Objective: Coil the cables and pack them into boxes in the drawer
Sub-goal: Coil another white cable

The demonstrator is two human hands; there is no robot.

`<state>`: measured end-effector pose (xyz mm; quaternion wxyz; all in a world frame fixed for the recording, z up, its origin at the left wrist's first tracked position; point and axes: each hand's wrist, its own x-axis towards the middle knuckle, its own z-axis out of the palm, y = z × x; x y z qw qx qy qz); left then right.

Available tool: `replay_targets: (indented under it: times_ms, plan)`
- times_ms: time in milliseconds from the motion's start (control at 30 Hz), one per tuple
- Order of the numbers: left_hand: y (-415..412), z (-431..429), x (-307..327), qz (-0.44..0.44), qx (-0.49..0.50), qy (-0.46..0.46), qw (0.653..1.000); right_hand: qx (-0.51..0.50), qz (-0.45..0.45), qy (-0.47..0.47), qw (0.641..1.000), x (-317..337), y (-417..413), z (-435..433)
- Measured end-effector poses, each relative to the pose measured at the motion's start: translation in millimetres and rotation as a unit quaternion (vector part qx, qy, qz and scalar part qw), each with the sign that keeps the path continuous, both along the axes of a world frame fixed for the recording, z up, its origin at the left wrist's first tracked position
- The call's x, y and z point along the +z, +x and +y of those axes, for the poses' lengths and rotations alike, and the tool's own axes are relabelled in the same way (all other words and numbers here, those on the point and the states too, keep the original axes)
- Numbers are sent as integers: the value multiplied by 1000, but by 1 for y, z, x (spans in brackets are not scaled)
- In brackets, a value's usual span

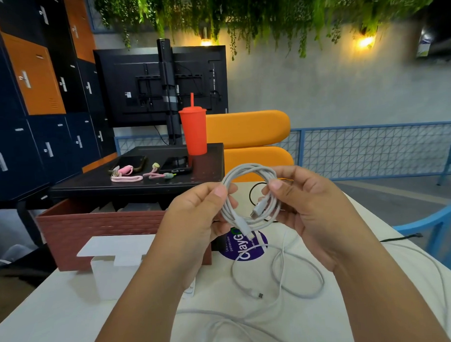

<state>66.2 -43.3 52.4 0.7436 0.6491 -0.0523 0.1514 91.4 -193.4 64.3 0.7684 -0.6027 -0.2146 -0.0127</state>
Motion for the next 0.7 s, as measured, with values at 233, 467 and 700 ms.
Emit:
replay_targets:
  times_ms: [233, 467, 700]
  plan:
    - [0, -2, 0, 3, 25, -5, 1000, 11, 0, -79, 997, -3, 0, -2]
    - [-4, -1, 4, 1, 41, 35, 999, -13, 12, -43, 999, -3, 1, -4]
    - [-14, 16, -2, 4, 148, 66, 987, -56, -12, -71, 996, -1, 0, -4]
